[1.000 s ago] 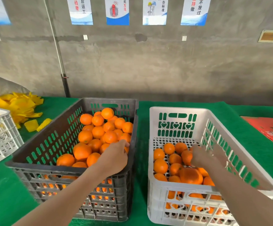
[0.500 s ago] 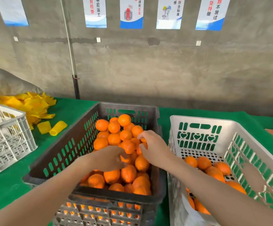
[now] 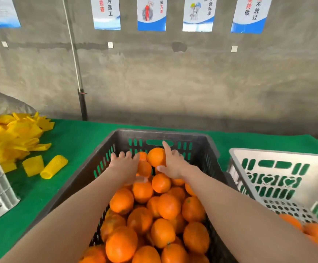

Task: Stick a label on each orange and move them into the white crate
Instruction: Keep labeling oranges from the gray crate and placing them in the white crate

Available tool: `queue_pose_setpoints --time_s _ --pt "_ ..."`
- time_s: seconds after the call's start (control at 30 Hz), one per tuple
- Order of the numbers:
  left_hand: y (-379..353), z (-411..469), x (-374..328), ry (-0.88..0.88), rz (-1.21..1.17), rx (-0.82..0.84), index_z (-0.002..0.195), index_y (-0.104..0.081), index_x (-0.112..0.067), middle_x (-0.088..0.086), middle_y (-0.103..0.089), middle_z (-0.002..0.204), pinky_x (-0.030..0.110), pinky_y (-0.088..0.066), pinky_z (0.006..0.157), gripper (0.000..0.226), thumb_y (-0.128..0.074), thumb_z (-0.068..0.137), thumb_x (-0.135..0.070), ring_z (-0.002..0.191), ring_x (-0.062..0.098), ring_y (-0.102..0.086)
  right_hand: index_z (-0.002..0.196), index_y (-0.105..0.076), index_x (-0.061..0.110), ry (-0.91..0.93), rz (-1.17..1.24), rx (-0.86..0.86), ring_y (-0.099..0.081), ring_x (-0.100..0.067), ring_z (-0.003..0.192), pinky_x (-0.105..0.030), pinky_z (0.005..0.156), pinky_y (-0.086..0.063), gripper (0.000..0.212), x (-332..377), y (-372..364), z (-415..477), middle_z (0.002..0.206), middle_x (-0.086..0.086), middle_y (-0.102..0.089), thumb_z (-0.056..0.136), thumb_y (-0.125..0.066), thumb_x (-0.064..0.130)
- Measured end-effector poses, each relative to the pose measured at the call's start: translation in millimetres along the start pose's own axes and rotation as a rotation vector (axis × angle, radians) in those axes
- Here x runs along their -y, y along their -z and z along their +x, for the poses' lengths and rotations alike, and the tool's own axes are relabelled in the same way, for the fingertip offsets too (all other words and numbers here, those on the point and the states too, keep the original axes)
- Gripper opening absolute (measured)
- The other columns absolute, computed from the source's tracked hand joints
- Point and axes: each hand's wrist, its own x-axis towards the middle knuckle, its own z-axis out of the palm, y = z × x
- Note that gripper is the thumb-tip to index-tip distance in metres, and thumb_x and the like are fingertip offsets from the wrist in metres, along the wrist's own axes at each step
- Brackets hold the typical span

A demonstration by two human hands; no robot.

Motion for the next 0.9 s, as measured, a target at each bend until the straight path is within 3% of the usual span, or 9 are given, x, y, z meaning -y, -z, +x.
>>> queue_pose_setpoints --time_s 0.13,0.2,0.27,0.43,0.53,0.63,0.7,0.77,0.9 --pt "-22 23 6 -0.018 0.003 0.010 0.148 -0.003 -0.032 0.013 -0.018 0.155 0.061 -0.028 0.106 0.109 -0.041 0.064 -0.090 0.139 0.044 -0.023 0.142 0.016 0.046 0.066 0.029 -0.022 -0.045 -0.039 0.124 -0.055 0.101 -0.039 0.087 -24 -21 28 0.149 -0.019 -0.026 0.090 -0.054 0.049" --pt "-33 26 12 -0.049 0.014 -0.064 0.146 -0.001 -0.037 0.012 -0.028 0.151 0.059 -0.031 0.105 0.112 -0.024 0.055 -0.098 0.135 0.043 -0.031 0.140 0.010 0.049 0.096 0.019 -0.068 -0.050 -0.037 0.119 -0.053 0.097 -0.043 0.085 -32 -26 35 0.144 -0.015 -0.035 0.086 -0.056 0.056" --pt "-39 23 17 -0.094 0.046 -0.144 0.145 -0.004 -0.040 0.011 -0.038 0.144 0.055 -0.034 0.103 0.112 -0.006 0.049 -0.098 0.131 0.037 -0.038 0.140 0.004 0.047 0.102 -0.010 -0.121 -0.052 -0.037 0.115 -0.051 0.092 -0.046 0.083 -34 -28 38 0.138 -0.013 -0.041 0.084 -0.056 0.059" --pt "-38 17 26 -0.178 0.111 -0.237 0.148 -0.012 -0.039 0.006 -0.041 0.138 0.043 -0.035 0.102 0.108 0.001 0.055 -0.093 0.125 0.027 -0.038 0.143 -0.004 0.035 0.161 -0.138 -0.125 -0.055 -0.033 0.111 -0.047 0.089 -0.046 0.079 -13 -11 21 0.134 -0.012 -0.045 0.087 -0.058 0.051" --pt "-33 14 30 -0.220 0.169 -0.267 0.144 -0.023 -0.033 0.006 -0.049 0.127 0.037 -0.042 0.094 0.109 0.004 0.056 -0.092 0.116 0.023 -0.044 0.144 -0.012 0.030 0.292 -0.108 0.013 -0.054 -0.027 0.110 -0.043 0.088 -0.048 0.078 10 26 -7 0.135 -0.008 -0.048 0.086 -0.061 0.049" --pt "-18 6 26 -0.253 0.191 -0.223 0.135 -0.030 -0.032 0.004 -0.055 0.118 0.033 -0.045 0.085 0.085 -0.019 0.072 -0.088 0.105 0.021 -0.049 0.142 -0.020 0.032 0.377 -0.046 0.251 -0.052 -0.018 0.108 -0.035 0.087 -0.047 0.077 21 52 -57 0.135 0.000 -0.047 0.082 -0.064 0.053" --pt "2 -7 22 -0.289 0.177 -0.181 0.130 -0.034 -0.033 0.001 -0.059 0.104 0.031 -0.047 0.076 0.077 -0.029 0.074 -0.086 0.093 0.018 -0.053 0.141 -0.023 0.036 0.388 -0.051 0.506 -0.047 -0.014 0.114 -0.036 0.094 -0.046 0.074 24 56 -96 0.136 0.006 -0.042 0.082 -0.064 0.054" --pt "24 -25 18 -0.332 0.156 -0.096 0.125 -0.040 -0.032 -0.002 -0.060 0.091 0.031 -0.049 0.071 0.083 -0.027 0.068 -0.090 0.082 0.016 -0.054 0.141 -0.027 0.033 0.440 -0.134 0.694 -0.047 -0.013 0.115 -0.034 0.095 -0.045 0.069 26 49 -129 0.134 0.006 -0.043 0.084 -0.063 0.051" --pt "52 -82 15 -0.365 0.028 0.138 0.136 -0.036 -0.029 -0.008 -0.052 0.082 0.029 -0.040 0.065 0.097 -0.020 0.063 -0.091 0.076 0.015 -0.051 0.133 -0.043 0.021 0.570 -0.181 0.856 -0.059 -0.020 0.101 -0.038 0.088 -0.050 0.049 32 34 -163 0.119 -0.005 -0.058 0.091 -0.059 0.042"
